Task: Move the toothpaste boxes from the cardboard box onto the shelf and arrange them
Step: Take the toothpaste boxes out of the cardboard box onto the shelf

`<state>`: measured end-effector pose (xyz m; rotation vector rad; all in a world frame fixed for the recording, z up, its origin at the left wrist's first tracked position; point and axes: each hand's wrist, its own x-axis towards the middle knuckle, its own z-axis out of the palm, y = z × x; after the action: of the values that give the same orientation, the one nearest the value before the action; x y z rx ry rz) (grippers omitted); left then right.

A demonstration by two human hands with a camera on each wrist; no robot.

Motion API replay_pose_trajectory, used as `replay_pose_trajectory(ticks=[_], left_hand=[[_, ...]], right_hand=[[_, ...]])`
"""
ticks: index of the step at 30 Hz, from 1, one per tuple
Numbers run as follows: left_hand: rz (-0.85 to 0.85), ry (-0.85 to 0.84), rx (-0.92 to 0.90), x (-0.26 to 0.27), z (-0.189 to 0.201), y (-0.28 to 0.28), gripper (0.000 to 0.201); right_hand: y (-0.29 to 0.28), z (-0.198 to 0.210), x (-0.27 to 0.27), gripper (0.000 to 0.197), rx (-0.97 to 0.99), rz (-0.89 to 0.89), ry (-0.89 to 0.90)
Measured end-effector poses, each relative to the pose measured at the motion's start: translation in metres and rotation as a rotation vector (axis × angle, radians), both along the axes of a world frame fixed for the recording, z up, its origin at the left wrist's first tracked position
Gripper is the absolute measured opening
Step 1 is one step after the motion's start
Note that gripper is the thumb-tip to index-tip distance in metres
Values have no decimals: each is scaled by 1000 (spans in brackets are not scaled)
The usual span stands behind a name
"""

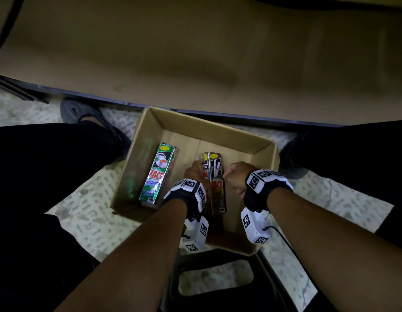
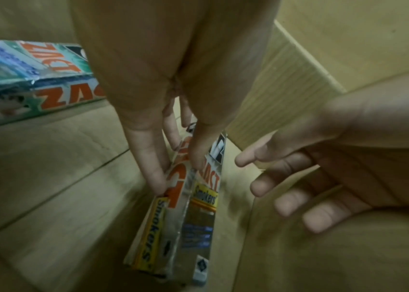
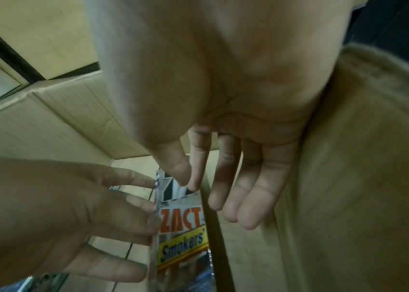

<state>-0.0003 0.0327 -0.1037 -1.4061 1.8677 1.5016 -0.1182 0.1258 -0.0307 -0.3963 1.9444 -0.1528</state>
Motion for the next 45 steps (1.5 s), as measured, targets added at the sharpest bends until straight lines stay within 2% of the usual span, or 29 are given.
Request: replay_pose_trajectory(ticks=[4,7,9,11,14,16,18,20,23,28,34,39,45], left_hand=[[-49,13,-150,10,-1,-8,46],[-74,-41,-96,12,2,-18,40],[-185,-74,-143,14,7,-29,37],[-235,-83,-276,16,13,-42,43],[-257,-168,-554,21,25,-58,62],[-255,-221,-627,24,29,-66,75],[-268,-252,-567,24,27,-75,84],[-302,-280,-506,20,24,-79,84],[-345,-321,-502,14,21,-78,75],[-396,-344,-496,18,12,-80,66],[-437,-290,-492,22,17,-91,51],[-377,-208,-400,28,22,-97,40],[-179,-49,-315,31,38,-85,36]], right_hand=[[-2,-7,1,29,41,38,27],[-4,-11,4,30,91,88,18],[-6,-18,10,38,73,71,38],[-7,-25,18,57,58,59,73],[-11,-35,33,85,-39,-11,126],[-17,-39,41,100,-109,-84,128],[-23,-44,48,109,-163,-118,139],[-28,-50,55,110,-166,-80,161],[-32,-56,64,107,-134,-36,207],[-32,-59,62,103,-134,-129,182],[-22,-61,50,104,-223,-207,123],[-19,-51,39,109,-237,-229,51],[-4,-18,22,103,-270,-207,73]])
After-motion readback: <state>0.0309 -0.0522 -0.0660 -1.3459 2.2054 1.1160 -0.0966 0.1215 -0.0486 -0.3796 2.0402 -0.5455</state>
